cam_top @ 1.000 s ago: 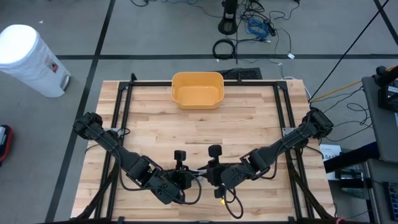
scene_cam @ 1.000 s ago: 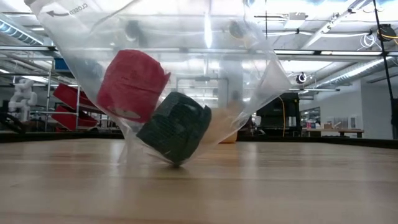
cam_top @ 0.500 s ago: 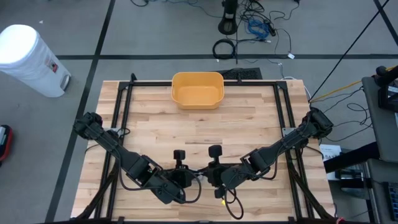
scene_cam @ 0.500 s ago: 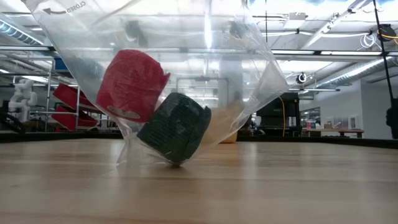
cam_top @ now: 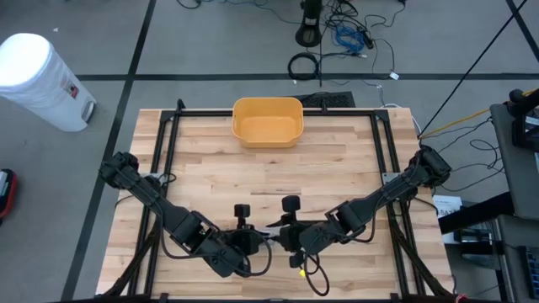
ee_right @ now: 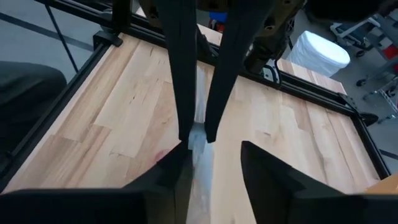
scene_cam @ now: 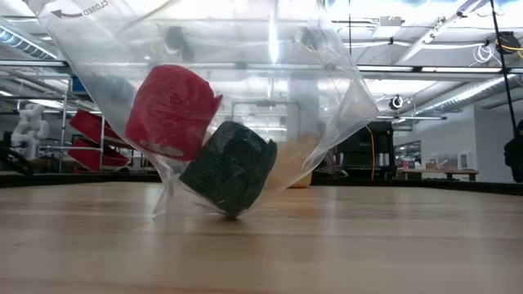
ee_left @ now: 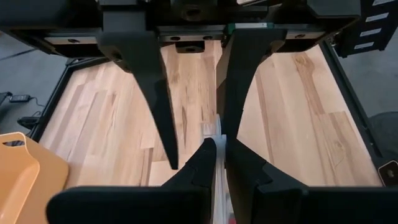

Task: Roll bandage
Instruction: Close the transparent zip bag

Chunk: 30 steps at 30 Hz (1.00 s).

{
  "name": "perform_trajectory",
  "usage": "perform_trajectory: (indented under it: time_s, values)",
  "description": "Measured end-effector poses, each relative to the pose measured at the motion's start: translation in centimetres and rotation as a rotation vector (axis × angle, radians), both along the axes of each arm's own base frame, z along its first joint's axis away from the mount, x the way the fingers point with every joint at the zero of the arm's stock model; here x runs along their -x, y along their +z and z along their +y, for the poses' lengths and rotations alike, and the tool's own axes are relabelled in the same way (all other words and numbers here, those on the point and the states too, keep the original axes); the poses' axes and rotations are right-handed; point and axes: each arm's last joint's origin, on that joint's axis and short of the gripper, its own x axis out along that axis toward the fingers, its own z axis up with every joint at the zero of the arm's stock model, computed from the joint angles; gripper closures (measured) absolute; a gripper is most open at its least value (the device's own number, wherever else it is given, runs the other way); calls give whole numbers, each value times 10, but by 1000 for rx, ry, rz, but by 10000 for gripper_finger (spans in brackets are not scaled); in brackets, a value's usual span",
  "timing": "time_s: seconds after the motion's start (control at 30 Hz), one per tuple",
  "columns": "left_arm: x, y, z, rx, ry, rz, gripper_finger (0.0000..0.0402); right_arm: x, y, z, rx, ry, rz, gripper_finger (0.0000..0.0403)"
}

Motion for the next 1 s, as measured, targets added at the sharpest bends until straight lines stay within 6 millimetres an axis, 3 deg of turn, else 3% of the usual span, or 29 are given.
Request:
perform_trajectory:
  time_s: [0.27,0.57,1.0]
  values:
    - [0,0,0,-3,0,4,373,-3,0,-5,-36,24,9,280]
    - [0,0,1,-10,10,-1,373,-4,14,-6,-60,43,79,328]
    - [-2,-1,5,-16,20,8,373,-3,13,-6,-24,58,97,391]
